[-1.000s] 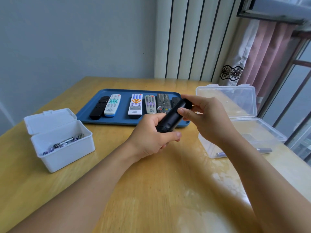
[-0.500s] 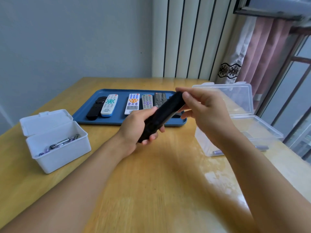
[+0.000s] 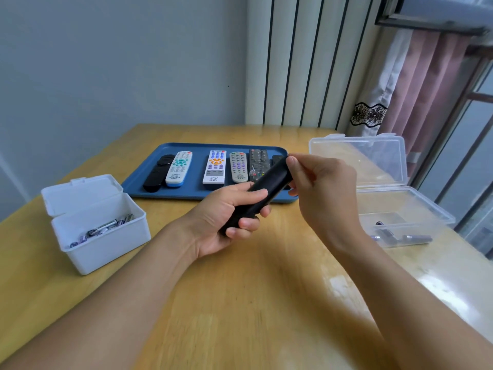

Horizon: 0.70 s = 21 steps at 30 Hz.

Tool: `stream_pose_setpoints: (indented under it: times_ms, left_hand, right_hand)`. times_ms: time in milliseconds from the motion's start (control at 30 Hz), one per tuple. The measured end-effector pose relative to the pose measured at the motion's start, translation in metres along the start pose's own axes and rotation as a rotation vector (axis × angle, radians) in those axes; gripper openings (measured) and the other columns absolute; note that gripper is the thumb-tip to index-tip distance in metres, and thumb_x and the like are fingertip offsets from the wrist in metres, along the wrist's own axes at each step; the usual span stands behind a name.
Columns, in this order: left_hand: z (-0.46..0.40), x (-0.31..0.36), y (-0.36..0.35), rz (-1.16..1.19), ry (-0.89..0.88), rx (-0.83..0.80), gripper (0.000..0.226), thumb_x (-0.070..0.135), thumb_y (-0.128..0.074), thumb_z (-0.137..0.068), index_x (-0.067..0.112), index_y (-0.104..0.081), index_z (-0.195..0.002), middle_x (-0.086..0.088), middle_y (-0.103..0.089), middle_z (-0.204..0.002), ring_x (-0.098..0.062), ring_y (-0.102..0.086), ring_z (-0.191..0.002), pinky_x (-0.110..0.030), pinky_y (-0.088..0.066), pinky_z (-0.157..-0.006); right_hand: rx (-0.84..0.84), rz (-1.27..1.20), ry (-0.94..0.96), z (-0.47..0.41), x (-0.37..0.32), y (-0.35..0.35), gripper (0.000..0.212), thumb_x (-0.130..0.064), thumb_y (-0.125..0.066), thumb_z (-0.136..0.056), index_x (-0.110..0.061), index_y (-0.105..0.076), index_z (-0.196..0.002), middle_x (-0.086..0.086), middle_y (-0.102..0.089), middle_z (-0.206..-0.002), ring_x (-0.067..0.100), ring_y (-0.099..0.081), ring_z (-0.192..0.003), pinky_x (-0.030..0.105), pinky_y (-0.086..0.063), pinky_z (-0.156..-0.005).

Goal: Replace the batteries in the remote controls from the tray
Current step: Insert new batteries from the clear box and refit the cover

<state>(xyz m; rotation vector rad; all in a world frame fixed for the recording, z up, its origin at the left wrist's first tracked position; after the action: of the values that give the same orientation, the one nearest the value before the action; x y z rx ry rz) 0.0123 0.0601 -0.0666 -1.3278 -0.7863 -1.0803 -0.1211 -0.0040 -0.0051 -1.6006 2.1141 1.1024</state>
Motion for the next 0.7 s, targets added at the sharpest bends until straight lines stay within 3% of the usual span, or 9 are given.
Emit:
stream_pose_setpoints:
  times_ms: [67, 133, 233, 300, 400, 467, 600, 633, 700]
  left_hand:
    - [0.001, 0.005, 0.001, 0.006, -0.037, -0.001, 0.031, 0.012, -0.059, -0.088, 0.005, -0.055, -0.118, -0.006, -0.055, -0.081, -0.006, -0.037, -0.047, -0.014, -0.025, -0.032]
    - [0.002, 0.012, 0.002, 0.009, -0.072, -0.001, 0.025, 0.005, -0.062, -0.086, 0.003, -0.057, -0.111, -0.007, -0.058, -0.084, -0.007, -0.04, -0.048, -0.014, -0.031, -0.034]
    - [0.006, 0.017, 0.011, -0.164, -0.102, 0.035, 0.033, -0.005, -0.068, -0.078, 0.002, -0.063, -0.109, -0.008, -0.064, -0.082, -0.01, -0.049, -0.051, -0.019, -0.04, -0.04]
    - [0.008, 0.02, 0.018, -0.337, -0.113, 0.124, 0.037, -0.012, -0.071, -0.077, -0.001, -0.064, -0.112, -0.009, -0.067, -0.08, -0.014, -0.055, -0.053, -0.022, -0.046, -0.046]
    - [0.014, 0.038, 0.037, -0.422, -0.269, 0.398, 0.042, -0.006, -0.082, -0.071, 0.011, -0.068, -0.107, -0.002, -0.073, -0.082, -0.015, -0.066, -0.067, -0.026, -0.056, -0.063]
    - [0.02, 0.049, 0.053, -0.357, -0.425, 0.613, 0.061, 0.006, -0.087, -0.071, 0.02, -0.059, -0.124, 0.005, -0.073, -0.1, -0.014, -0.07, -0.084, -0.026, -0.056, -0.077]
    - [0.032, 0.058, 0.075, -0.33, -0.501, 0.891, 0.063, 0.012, -0.063, -0.095, 0.024, -0.034, -0.149, 0.007, -0.051, -0.131, 0.001, -0.056, -0.097, -0.002, -0.042, -0.06]
    - [0.031, 0.056, 0.077, -0.323, -0.494, 0.915, 0.06, 0.009, -0.058, -0.097, 0.023, -0.033, -0.15, 0.006, -0.049, -0.133, -0.003, -0.055, -0.101, -0.003, -0.041, -0.062]
    - [0.031, 0.051, 0.085, -0.312, -0.487, 0.982, 0.057, 0.006, -0.053, -0.096, 0.02, -0.036, -0.148, 0.005, -0.049, -0.136, -0.01, -0.052, -0.114, -0.014, -0.041, -0.08]
  right_hand:
    - [-0.038, -0.106, -0.052, -0.001, 0.0, -0.001, 0.02, -0.021, -0.057, -0.101, -0.013, -0.075, -0.102, 0.007, -0.07, -0.069, 0.021, -0.066, -0.061, 0.041, -0.058, -0.061]
    - [-0.086, -0.323, -0.186, -0.002, 0.002, -0.003, 0.023, -0.018, -0.058, -0.1, -0.017, -0.073, -0.118, 0.002, -0.07, -0.075, 0.012, -0.063, -0.06, 0.03, -0.056, -0.056]
    - [-0.212, -0.64, -0.355, -0.003, 0.0, -0.009, 0.018, -0.016, -0.062, -0.099, -0.014, -0.074, -0.112, -0.001, -0.067, -0.066, 0.013, -0.053, -0.055, 0.024, -0.045, -0.05]
    - [-0.306, -0.635, -0.352, -0.002, -0.004, -0.011, 0.011, -0.013, -0.065, -0.096, -0.012, -0.074, -0.101, -0.001, -0.069, -0.064, 0.014, -0.056, -0.054, 0.024, -0.047, -0.052]
    - [-0.265, -0.596, -0.226, -0.005, -0.022, -0.007, 0.008, -0.009, -0.068, -0.092, -0.011, -0.074, -0.097, 0.005, -0.076, -0.078, 0.019, -0.07, -0.063, 0.03, -0.059, -0.062]
    - [-0.158, -0.505, -0.068, -0.01, -0.039, -0.001, 0.01, -0.009, -0.074, -0.088, -0.01, -0.075, -0.098, 0.003, -0.077, -0.081, 0.022, -0.074, -0.068, 0.033, -0.061, -0.068]
    - [-0.093, -0.162, 0.241, -0.016, -0.072, -0.041, 0.027, -0.004, -0.085, -0.074, -0.008, -0.079, -0.099, -0.002, -0.075, -0.094, 0.008, -0.07, -0.081, 0.017, -0.057, -0.075]
    - [-0.115, -0.136, 0.269, -0.018, -0.074, -0.059, 0.028, -0.002, -0.086, -0.072, -0.004, -0.079, -0.099, 0.001, -0.075, -0.096, 0.008, -0.069, -0.083, 0.018, -0.057, -0.077]
    - [-0.167, -0.075, 0.306, -0.024, -0.071, -0.098, 0.024, -0.002, -0.085, -0.07, 0.002, -0.078, -0.093, 0.011, -0.076, -0.091, 0.019, -0.071, -0.078, 0.034, -0.06, -0.077]
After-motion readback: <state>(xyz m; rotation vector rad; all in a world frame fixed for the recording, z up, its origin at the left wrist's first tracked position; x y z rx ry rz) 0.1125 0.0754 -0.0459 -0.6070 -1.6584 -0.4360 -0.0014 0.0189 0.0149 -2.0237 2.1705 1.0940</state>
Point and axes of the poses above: each hand's wrist, its own z-axis away from the middle knuckle, its own y-axis out of the back of the hand, x = y × z, the point moved 7 cm from there along -z, towards the middle knuckle
